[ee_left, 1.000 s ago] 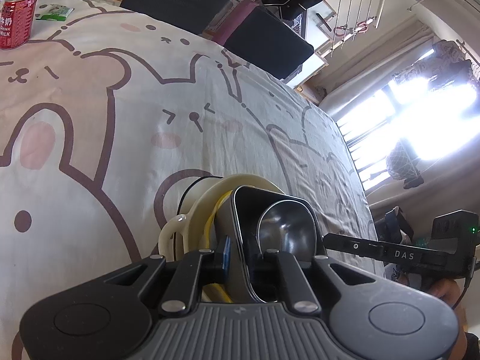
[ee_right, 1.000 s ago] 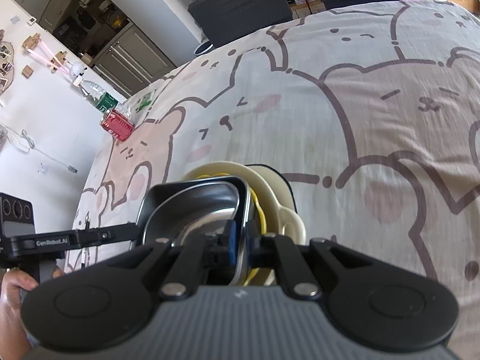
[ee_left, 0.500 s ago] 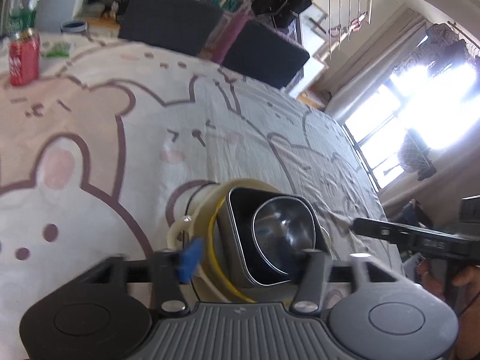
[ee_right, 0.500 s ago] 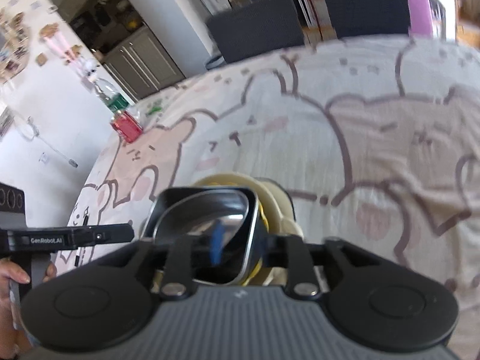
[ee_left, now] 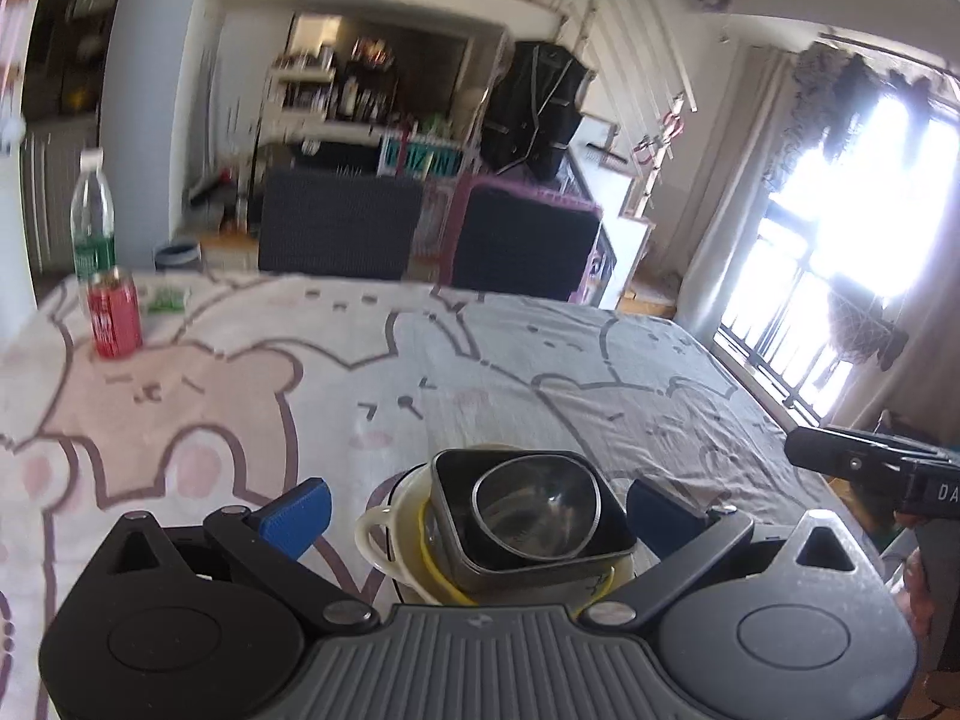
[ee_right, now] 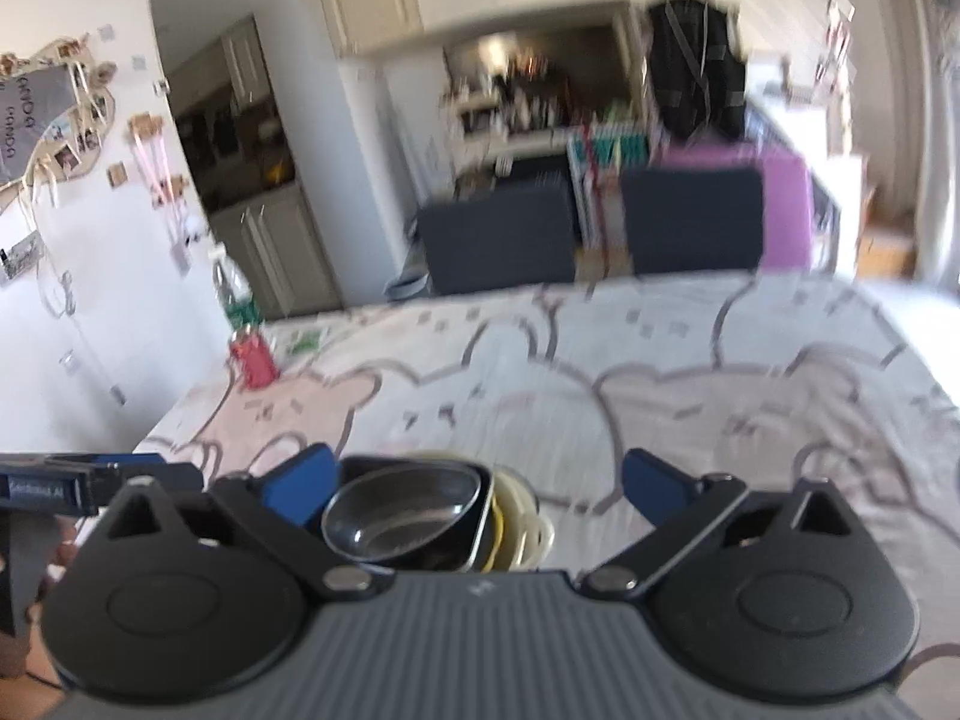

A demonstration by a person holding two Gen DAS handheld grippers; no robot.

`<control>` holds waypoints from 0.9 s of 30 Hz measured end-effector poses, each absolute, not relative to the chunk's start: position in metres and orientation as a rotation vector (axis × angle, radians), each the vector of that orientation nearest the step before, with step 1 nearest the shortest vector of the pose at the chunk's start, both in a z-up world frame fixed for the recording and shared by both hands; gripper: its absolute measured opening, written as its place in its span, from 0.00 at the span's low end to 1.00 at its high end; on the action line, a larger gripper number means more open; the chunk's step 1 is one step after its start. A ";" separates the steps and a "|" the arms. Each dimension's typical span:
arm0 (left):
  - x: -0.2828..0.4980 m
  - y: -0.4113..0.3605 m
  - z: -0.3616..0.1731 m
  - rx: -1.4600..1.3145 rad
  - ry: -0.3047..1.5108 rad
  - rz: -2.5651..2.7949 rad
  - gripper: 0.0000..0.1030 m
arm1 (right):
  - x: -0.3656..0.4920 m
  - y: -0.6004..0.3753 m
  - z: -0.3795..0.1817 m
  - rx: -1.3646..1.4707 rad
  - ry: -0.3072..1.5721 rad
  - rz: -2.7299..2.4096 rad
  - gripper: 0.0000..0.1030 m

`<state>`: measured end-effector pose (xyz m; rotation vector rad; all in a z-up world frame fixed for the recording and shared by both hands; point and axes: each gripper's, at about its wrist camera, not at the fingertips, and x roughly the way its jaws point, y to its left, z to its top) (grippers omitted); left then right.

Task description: Organize plates and bowls

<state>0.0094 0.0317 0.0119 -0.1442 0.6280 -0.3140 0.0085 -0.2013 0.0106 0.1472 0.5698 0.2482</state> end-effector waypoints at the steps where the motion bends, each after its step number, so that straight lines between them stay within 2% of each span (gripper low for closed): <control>1: 0.004 0.028 0.013 -0.134 0.621 -0.312 1.00 | 0.001 -0.199 0.011 0.137 0.549 0.239 1.00; 11: -0.048 0.004 -0.007 -0.010 0.545 -0.189 1.00 | -0.047 -0.186 -0.024 0.058 0.501 0.116 1.00; 19: -0.062 -0.005 -0.036 0.072 0.580 -0.098 1.00 | -0.067 -0.176 -0.045 -0.008 0.521 0.073 1.00; 27: -0.069 0.001 -0.035 0.049 0.556 -0.086 1.00 | -0.075 -0.174 -0.051 -0.049 0.509 0.047 1.00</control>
